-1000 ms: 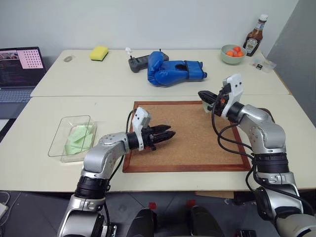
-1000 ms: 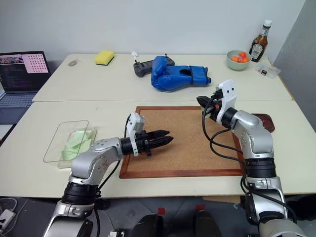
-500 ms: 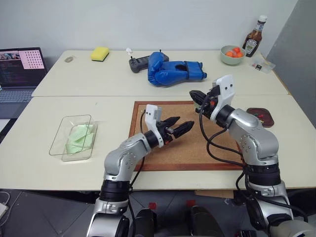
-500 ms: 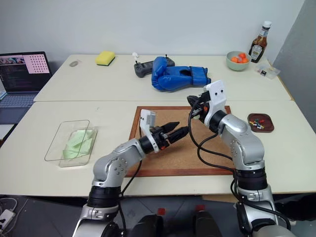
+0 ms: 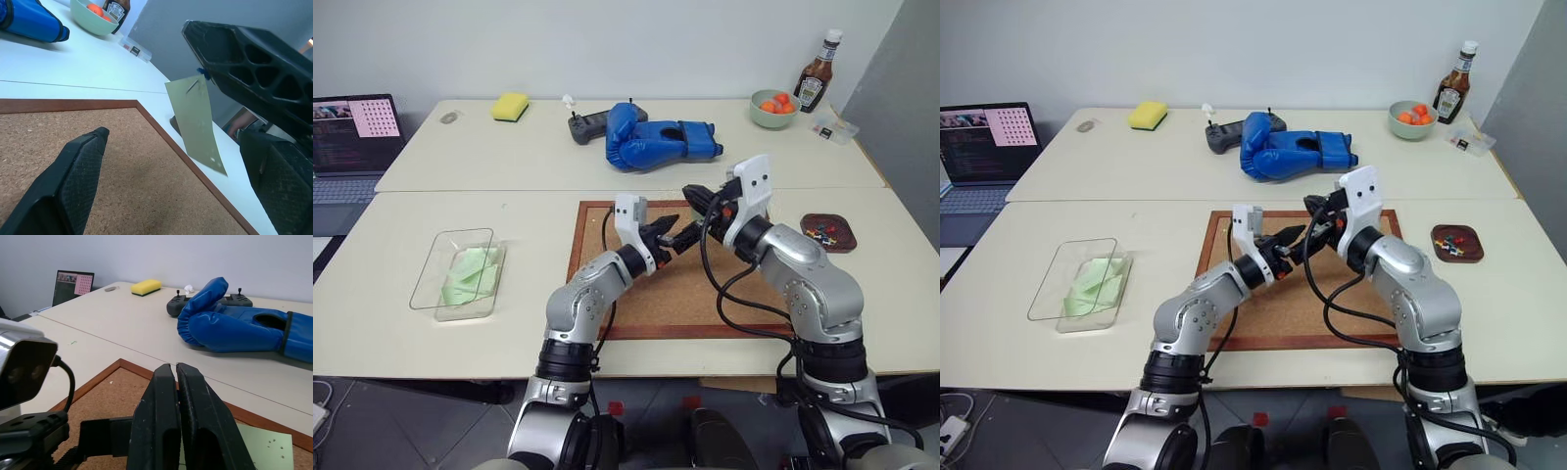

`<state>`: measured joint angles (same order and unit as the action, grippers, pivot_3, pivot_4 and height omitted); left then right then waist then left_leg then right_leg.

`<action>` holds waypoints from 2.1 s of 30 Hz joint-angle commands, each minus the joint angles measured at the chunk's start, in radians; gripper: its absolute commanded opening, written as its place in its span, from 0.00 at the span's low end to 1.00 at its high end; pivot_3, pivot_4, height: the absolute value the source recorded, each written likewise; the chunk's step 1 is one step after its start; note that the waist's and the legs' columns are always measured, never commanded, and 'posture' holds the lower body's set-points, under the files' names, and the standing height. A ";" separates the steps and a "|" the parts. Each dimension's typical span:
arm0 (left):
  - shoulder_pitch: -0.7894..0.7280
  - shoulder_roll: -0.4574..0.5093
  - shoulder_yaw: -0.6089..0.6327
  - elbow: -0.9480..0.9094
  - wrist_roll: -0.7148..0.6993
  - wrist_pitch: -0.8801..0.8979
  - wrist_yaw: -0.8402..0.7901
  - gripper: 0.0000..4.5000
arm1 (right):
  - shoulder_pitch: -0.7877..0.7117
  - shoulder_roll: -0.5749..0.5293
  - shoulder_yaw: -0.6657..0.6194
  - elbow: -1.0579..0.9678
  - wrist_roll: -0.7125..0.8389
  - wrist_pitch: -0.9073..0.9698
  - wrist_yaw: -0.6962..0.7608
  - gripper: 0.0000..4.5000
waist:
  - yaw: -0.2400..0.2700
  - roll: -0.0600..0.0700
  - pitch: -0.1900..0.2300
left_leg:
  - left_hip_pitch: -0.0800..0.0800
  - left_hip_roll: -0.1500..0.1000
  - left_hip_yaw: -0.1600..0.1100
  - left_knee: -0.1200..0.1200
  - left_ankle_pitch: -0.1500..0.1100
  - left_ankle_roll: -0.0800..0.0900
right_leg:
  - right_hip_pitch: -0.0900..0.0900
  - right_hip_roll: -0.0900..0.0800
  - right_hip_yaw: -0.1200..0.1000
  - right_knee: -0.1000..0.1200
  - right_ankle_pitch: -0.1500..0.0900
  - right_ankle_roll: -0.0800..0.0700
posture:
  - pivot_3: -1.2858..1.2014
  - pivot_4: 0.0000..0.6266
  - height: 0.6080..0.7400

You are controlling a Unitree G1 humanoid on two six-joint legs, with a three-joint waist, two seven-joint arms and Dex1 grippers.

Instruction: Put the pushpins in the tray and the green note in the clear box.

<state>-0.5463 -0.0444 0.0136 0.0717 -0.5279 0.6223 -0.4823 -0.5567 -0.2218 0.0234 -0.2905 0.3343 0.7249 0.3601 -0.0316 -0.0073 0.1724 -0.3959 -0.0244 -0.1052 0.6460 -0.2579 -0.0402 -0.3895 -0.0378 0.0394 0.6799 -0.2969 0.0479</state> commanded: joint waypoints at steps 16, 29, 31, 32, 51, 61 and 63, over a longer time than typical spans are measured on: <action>-0.020 -0.032 0.030 -0.009 -0.046 -0.015 0.000 0.18 | 0.013 0.017 0.004 -0.061 0.012 -0.003 -0.024 0.02 | 0.000 0.000 0.000 | 0.000 0.000 0.000 0.000 0.001 -0.002 | 0.000 0.000 0.000 0.000 0.000 0.000 | 0.52 0.24 1.00; -0.028 -0.041 0.053 0.010 -0.070 0.033 0.037 0.00 | 0.002 0.018 0.005 -0.063 0.013 -0.003 -0.032 0.02 | 0.000 0.000 0.000 | 0.000 0.000 0.000 0.000 0.001 -0.002 | 0.000 0.000 0.000 0.000 0.000 0.000 | 0.52 0.24 1.00; -0.034 -0.045 0.067 0.024 -0.075 0.049 0.062 0.00 | 0.003 0.017 -0.001 -0.068 0.015 -0.002 -0.035 0.02 | 0.000 0.000 0.000 | 0.000 0.000 0.000 0.000 0.001 -0.002 | 0.000 0.000 0.000 0.000 0.000 0.000 | 0.52 0.24 1.00; -0.038 -0.051 0.080 0.036 -0.080 0.053 0.080 0.00 | 0.003 0.015 -0.005 -0.072 0.017 -0.002 -0.037 0.02 | 0.000 0.000 0.000 | 0.000 0.000 0.000 0.000 0.001 -0.002 | 0.000 0.000 0.000 0.000 0.000 0.000 | 0.52 0.24 1.00; -0.047 0.212 -0.226 -0.043 0.171 -0.157 -0.210 0.00 | 0.107 -0.227 -0.328 0.075 -0.032 0.000 -0.108 0.02 | 0.004 0.000 0.000 | 0.000 -0.001 0.002 0.000 0.001 -0.002 | 0.000 0.000 0.001 0.000 0.000 0.000 | 0.52 0.24 1.00; -0.114 0.211 -0.298 0.047 0.273 -0.325 -0.299 0.00 | -0.048 -0.360 -0.396 0.651 -0.061 -0.205 -0.028 0.02 | -0.002 0.000 0.000 | 0.002 -0.001 0.010 -0.001 0.001 0.004 | 0.001 0.001 0.003 0.001 0.000 0.001 | 0.52 0.24 1.00; -0.119 0.201 -0.295 0.054 0.274 -0.328 -0.299 0.00 | -0.084 -0.376 -0.388 0.758 -0.075 -0.263 -0.015 0.02 | -0.002 0.000 0.000 | 0.002 0.000 0.011 -0.001 0.001 0.004 | 0.001 0.001 0.003 0.000 0.000 0.001 | 0.52 0.24 1.00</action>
<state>-0.6423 0.1698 -0.2873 0.1357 -0.2568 0.3194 -0.7766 -0.5968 -0.5702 -0.3594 0.3777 0.2790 0.5486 0.3253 -0.0340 -0.0074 0.1726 -0.3937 -0.0254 -0.0937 0.6454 -0.2572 -0.0359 -0.3882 -0.0371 0.0432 0.6804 -0.2964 0.0485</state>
